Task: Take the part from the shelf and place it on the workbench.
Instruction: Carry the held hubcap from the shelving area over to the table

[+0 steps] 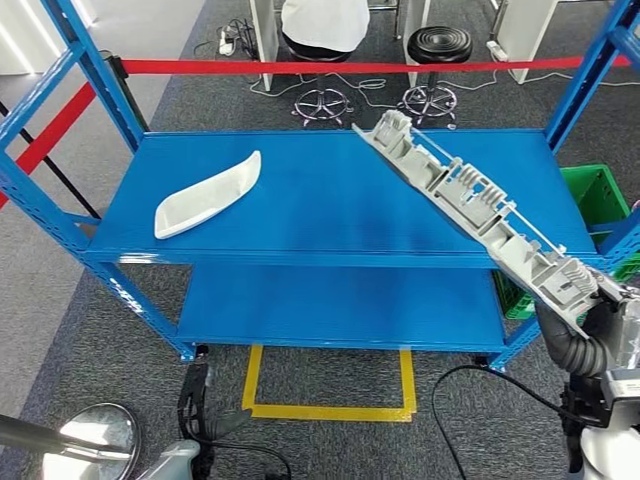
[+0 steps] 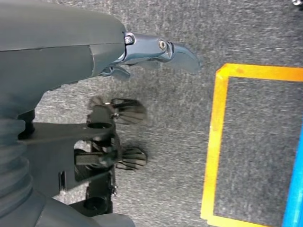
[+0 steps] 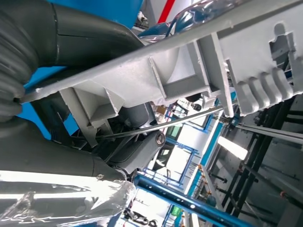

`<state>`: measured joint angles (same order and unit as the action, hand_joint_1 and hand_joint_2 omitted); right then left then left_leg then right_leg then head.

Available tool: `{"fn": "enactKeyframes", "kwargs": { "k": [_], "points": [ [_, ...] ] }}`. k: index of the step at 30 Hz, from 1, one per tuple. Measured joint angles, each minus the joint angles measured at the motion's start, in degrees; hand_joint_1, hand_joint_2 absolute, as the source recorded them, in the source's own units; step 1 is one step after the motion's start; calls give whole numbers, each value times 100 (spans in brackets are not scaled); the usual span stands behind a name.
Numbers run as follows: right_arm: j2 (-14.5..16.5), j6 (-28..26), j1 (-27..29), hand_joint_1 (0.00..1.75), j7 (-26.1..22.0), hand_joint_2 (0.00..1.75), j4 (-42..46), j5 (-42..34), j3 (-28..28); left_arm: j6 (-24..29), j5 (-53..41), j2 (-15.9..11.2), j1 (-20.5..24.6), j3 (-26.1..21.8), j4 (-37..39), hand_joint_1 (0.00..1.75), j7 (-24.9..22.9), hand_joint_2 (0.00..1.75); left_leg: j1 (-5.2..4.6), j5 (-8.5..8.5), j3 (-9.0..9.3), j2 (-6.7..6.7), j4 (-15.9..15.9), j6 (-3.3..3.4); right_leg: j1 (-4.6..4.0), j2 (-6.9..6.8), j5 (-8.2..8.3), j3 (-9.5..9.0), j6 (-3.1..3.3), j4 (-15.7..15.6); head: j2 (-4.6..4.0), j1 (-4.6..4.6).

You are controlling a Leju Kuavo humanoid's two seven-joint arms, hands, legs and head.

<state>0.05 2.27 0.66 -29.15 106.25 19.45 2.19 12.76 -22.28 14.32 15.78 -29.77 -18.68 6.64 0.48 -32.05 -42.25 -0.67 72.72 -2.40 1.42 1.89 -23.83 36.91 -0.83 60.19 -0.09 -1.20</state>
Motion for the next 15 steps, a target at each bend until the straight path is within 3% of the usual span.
{"fn": "enactKeyframes", "kwargs": {
  "k": [1, 2, 4, 6, 7, 9, 10, 11, 12, 14, 15],
  "points": [
    [2, 0, 16, 175, -2, 175, 0, -1, 13, -4, -1, -2, -1, 1, 2, 0, -1, 175, -5, -16, 22, -1, 116, 20, -13, 30, 52, 66, 0, 0, 0, 0],
    [2, -1, 31, 175, -4, 175, 1, -1, 26, -8, -3, -3, -2, 2, 3, 0, -2, 175, -16, 66, 151, -8, 22, 55, -28, 69, 107, 133, -2, 1, 0, 0],
    [3, -4, 45, 175, -11, 175, 9, -3, 57, -16, -7, -12, 4, 5, 3, 0, -7, 175, -46, 281, 670, -149, -656, 175, -43, 159, 221, 252, -14, 1, 0, 3],
    [4, -15, 42, 175, -20, 175, 28, -6, 84, -21, -11, -22, 11, 9, 4, 0, -10, 175, -68, 333, 1112, -355, -1313, 250, -44, 247, 331, 329, -60, -13, 0, 9],
    [6, -20, 42, 175, -26, 175, 38, -10, 94, -21, -13, -27, 13, 10, 4, 0, -10, 175, -81, 321, 1198, -404, -1467, 259, -28, 291, 391, 347, -99, -38, 0, 9],
    [10, -22, 56, 175, -35, 175, 46, -18, 113, -21, -15, -24, 13, 10, 7, 0, -11, 175, -95, 411, 1189, -305, -1557, 264, -3, 373, 515, 367, -185, -129, 0, 9],
    [13, -22, 70, 175, -37, 175, 47, -21, 124, -22, -15, -23, 15, 10, 9, 0, -12, 175, -88, 476, 1170, -235, -1599, 292, -2, 322, 499, 397, -215, -144, 0, 15],
    [14, -21, 77, 175, -37, 175, 48, -21, 133, -22, -15, -21, 14, 11, 10, 0, -13, 175, -76, 549, 1139, -164, -1637, 324, -11, 217, 372, 445, -236, -68, 0, 31],
    [16, -21, 81, 175, -36, 175, 47, -21, 140, -23, -15, -19, 10, 13, 13, 0, -13, 175, -60, 618, 1096, -91, -1668, 346, -16, 79, 144, 516, -252, 129, 0, 48],
    [19, -20, 72, 175, -37, 175, 48, -22, 142, -26, -14, -23, -6, 13, 14, 0, -14, 175, -62, 727, 977, 56, -1673, 367, -15, -116, -416, 683, -301, 833, 0, 79],
    [19, -20, 72, 175, -36, 175, 48, -23, 143, -26, -14, -25, -13, 12, 16, 0, -15, 175, -61, 781, 907, 136, -1671, 361, -9, -144, -566, 728, -330, 1172, 0, 87]
  ]
}}
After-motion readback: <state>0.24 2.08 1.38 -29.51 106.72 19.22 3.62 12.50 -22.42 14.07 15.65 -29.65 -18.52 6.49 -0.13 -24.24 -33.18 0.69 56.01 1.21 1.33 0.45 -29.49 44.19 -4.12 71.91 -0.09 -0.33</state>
